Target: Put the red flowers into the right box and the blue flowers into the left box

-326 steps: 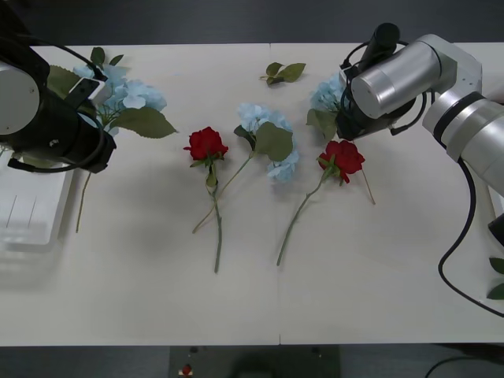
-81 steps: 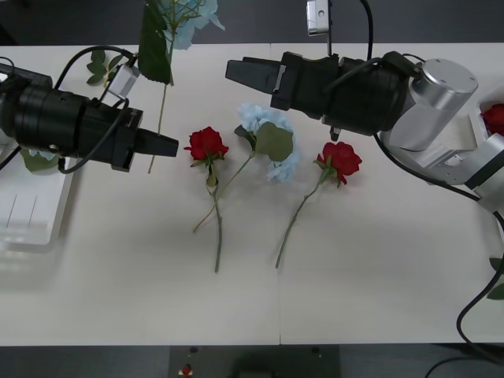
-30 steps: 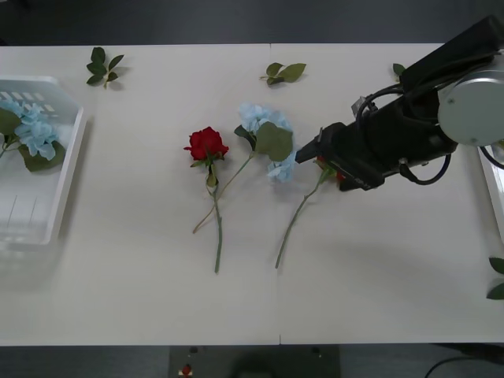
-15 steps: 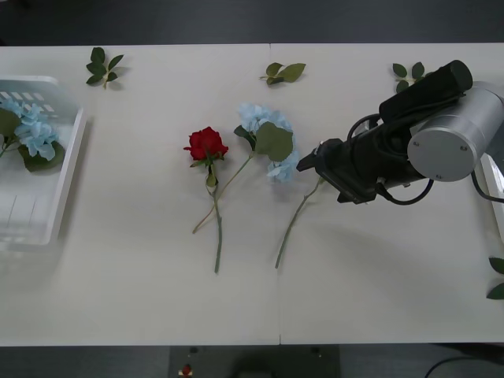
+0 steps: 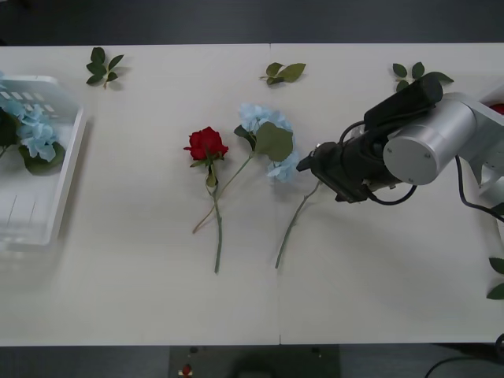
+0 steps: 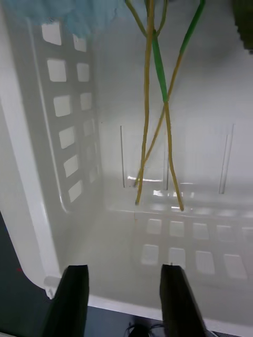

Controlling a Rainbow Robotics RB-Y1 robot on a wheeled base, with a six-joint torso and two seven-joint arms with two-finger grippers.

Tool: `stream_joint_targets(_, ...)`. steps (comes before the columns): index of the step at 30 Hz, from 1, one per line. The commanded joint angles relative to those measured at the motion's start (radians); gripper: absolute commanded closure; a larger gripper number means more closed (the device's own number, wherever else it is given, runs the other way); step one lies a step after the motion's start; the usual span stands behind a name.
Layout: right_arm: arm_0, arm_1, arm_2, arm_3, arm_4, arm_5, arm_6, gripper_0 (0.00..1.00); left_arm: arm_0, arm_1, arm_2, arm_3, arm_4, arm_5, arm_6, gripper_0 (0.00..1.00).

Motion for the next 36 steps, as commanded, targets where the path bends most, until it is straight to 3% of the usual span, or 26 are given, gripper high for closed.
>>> stream_joint_targets(1, -0.011, 0.005, 0.041, 0.008, 0.045, -0.042, -0.029, 0.0, -0.004, 0.003, 0.074, -0.018, 0.061, 0.0, -0.09, 0.0)
stream_joint_targets(12, -0.011, 0.057, 0.09, 0.089, 0.13, -0.091, -0.032, 0.0, -0.004, 0.003, 0.203, -0.144, 0.15, 0.203, -0.152, 0.0)
stream_joint_targets(20, -0.012, 0.109, 0.09, 0.165, 0.178, -0.119, -0.029, 0.0, -0.004, -0.021, 0.189, -0.305, 0.201, 0.326, 0.055, 0.0)
stream_joint_targets(25, -0.011, 0.118, 0.09, 0.18, 0.201, -0.119, -0.026, 0.11, -0.004, -0.081, 0.13, -0.474, 0.185, 0.345, 0.278, 0.0)
stream_joint_targets(28, -0.011, 0.118, 0.09, 0.185, 0.199, -0.119, -0.024, 0.13, -0.004, -0.109, 0.091, -0.538, 0.178, 0.335, 0.371, 0.0)
stream_joint_targets(32, -0.011, 0.118, 0.09, 0.189, 0.201, -0.119, -0.019, 0.3, -0.004, -0.159, -0.011, -0.65, 0.156, 0.28, 0.565, 0.0)
stream_joint_targets(36, -0.011, 0.123, 0.09, 0.195, 0.201, -0.12, -0.018, 0.39, -0.004, -0.189, -0.087, -0.683, 0.145, 0.209, 0.664, 0.0)
